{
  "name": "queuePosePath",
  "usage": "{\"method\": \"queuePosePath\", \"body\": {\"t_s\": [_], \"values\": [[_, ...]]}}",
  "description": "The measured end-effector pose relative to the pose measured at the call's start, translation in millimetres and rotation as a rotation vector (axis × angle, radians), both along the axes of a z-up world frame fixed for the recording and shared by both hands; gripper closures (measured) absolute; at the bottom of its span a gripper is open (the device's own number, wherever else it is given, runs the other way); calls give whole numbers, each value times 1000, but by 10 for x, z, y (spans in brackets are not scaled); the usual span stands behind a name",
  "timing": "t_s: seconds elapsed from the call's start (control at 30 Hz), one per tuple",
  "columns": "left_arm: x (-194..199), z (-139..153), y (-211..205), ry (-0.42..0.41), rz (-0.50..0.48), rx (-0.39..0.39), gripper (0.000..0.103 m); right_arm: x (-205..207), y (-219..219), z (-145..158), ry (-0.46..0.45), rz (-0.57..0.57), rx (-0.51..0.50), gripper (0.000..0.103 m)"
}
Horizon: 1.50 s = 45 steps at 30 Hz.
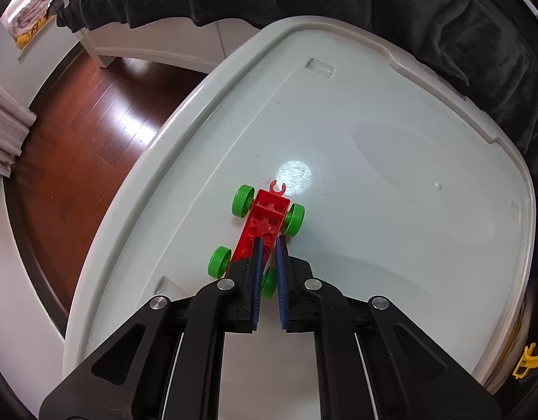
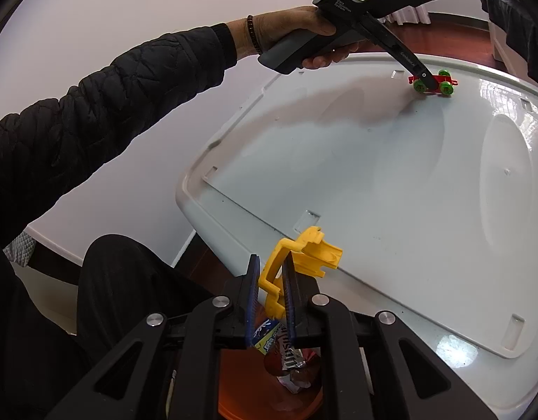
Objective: Collect trash
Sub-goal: 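Lower the left gripper onto the red-green toy car and close on it, then lift the toy car with the left gripper while the right holds the yellow piece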
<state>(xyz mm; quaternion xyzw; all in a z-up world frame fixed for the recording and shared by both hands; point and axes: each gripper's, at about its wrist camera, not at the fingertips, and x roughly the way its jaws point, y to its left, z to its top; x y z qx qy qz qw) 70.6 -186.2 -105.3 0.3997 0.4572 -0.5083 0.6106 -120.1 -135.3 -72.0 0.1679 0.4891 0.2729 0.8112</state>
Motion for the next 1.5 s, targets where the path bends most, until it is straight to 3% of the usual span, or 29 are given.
{"method": "queuePosePath", "body": {"t_s": [1.5], "values": [[-156, 185, 295, -23, 4, -102, 101, 80, -231, 52, -21, -28, -16, 90]]}}
